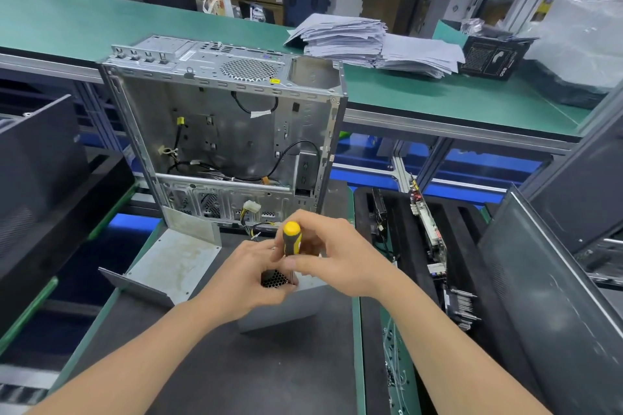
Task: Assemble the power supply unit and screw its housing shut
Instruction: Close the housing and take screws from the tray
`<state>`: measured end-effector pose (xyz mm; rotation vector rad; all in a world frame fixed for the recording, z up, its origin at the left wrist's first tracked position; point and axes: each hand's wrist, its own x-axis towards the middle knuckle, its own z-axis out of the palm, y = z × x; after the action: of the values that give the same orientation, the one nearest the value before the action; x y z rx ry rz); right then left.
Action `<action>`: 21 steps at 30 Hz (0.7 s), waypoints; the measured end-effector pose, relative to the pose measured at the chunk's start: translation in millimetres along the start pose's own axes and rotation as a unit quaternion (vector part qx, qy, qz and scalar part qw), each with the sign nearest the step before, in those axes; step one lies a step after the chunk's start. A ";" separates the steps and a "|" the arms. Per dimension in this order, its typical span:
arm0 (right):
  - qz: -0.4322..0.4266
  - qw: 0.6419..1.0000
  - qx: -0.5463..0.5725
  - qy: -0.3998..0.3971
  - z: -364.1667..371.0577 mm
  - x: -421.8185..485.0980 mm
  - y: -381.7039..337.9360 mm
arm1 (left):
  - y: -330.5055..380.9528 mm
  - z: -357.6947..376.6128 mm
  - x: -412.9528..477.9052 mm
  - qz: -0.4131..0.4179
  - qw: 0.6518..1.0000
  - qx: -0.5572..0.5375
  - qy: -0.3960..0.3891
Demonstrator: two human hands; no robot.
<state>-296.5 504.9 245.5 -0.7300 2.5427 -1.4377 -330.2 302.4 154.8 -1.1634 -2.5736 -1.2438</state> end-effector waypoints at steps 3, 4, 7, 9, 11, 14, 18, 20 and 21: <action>0.042 0.996 -0.013 0.074 4.7 2.3 -2.2 | 0.3 -0.6 0.0 -0.001 1.000 0.005 -0.010; 0.054 0.993 -0.029 0.101 7.3 3.1 -3.1 | 0.8 -0.8 0.3 -0.005 1.000 0.008 -0.010; 0.073 0.981 -0.056 0.170 16.9 4.9 -5.4 | 1.0 -0.2 0.7 -0.006 1.000 0.005 -0.010; 0.095 0.969 -0.088 0.210 22.5 7.1 -7.4 | 0.5 1.2 -0.1 -0.019 1.000 0.010 -0.004; 0.100 0.962 -0.120 0.223 25.1 9.0 -7.9 | -0.8 1.5 -0.8 -0.029 0.999 0.016 0.004; 0.035 0.984 -0.102 0.142 16.2 8.3 -6.2 | -1.1 0.6 1.7 -0.014 1.000 0.011 -0.008; 0.005 0.998 -0.026 -0.053 -1.6 3.6 0.4 | 1.0 -2.0 4.1 0.000 1.000 0.002 -0.003; 0.036 0.999 -0.017 -0.010 -1.7 3.9 3.4 | -1.0 -1.6 3.5 0.007 1.000 0.000 -0.017; 0.044 0.998 -0.023 0.026 0.5 5.0 5.0 | -0.8 -1.6 3.3 0.003 1.000 0.001 -0.019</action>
<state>-302.4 504.3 241.7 -0.5853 2.6197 -1.3922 -333.4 303.0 156.6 -1.2061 -2.5960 -1.2300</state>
